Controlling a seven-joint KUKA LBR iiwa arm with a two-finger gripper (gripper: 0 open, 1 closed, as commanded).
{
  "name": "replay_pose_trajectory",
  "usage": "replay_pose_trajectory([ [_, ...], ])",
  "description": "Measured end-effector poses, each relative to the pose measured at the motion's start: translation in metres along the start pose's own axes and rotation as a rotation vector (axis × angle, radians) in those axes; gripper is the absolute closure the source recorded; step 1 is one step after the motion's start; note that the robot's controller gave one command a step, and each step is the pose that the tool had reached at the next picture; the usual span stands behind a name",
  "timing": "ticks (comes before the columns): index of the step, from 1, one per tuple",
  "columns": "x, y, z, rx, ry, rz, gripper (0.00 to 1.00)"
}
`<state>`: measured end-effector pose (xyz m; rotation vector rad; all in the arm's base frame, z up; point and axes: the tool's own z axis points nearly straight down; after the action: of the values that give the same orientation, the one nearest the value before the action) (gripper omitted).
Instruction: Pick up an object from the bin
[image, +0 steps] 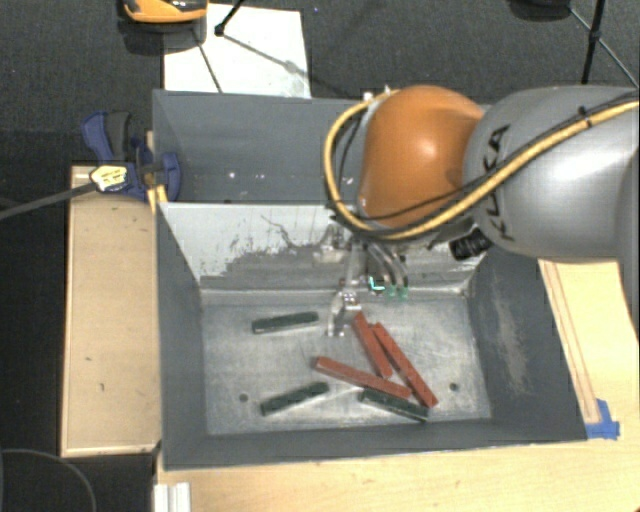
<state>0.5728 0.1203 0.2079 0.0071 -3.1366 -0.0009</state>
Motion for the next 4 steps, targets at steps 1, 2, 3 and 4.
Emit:
replay_pose_trajectory([
  [1,-0.002,-0.001,-0.005,-0.001,-0.008,0.003,0.00],
  [2,-0.007,0.000,0.046,-0.001,-0.015,-0.034,0.00],
  [3,-0.006,-0.005,0.133,-0.003,-0.015,-0.056,1.00],
  [4,-0.006,-0.005,0.133,-0.003,-0.015,-0.055,1.00],
])
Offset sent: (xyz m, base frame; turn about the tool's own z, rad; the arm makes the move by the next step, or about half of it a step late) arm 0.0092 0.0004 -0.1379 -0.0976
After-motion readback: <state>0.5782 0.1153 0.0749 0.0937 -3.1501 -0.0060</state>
